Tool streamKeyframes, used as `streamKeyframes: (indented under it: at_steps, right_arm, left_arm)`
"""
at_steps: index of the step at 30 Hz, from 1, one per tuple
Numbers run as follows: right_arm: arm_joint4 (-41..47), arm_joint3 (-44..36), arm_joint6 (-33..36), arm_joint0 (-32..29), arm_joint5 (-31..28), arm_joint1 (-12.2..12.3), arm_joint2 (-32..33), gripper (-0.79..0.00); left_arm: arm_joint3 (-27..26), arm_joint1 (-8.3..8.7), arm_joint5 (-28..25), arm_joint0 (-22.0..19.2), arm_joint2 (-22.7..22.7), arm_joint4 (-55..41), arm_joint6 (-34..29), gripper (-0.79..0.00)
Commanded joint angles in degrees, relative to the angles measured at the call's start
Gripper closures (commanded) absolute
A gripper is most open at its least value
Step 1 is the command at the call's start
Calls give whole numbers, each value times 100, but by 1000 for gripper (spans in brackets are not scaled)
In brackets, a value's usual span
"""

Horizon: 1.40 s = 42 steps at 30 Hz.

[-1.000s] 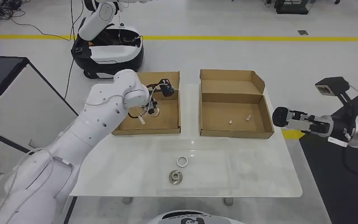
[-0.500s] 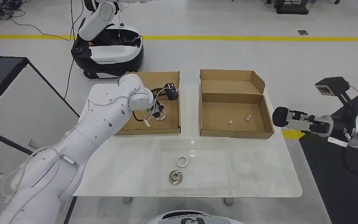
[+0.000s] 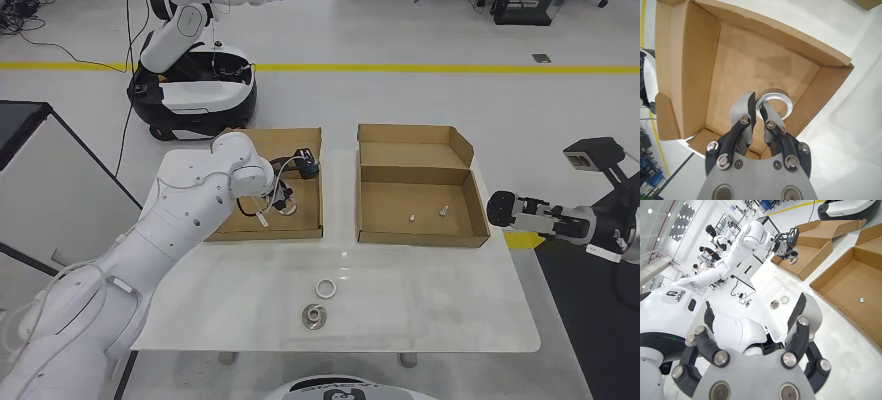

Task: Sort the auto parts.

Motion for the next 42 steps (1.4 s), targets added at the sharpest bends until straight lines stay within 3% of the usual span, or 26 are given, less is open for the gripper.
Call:
streamKeyframes:
  at_steps: [1, 34, 42]
  right_arm:
    - [1, 0, 0, 0, 0, 0, 0, -785]
    - [1, 0, 0, 0, 0, 0, 0, -785]
    - [1, 0, 0, 0, 0, 0, 0, -785]
  left_arm:
    - [0, 0, 0, 0, 0, 0, 0, 0]
    - [47, 14, 54, 134, -2, 133, 122, 0]
    - [500, -200, 163, -49, 251, 244, 248, 0]
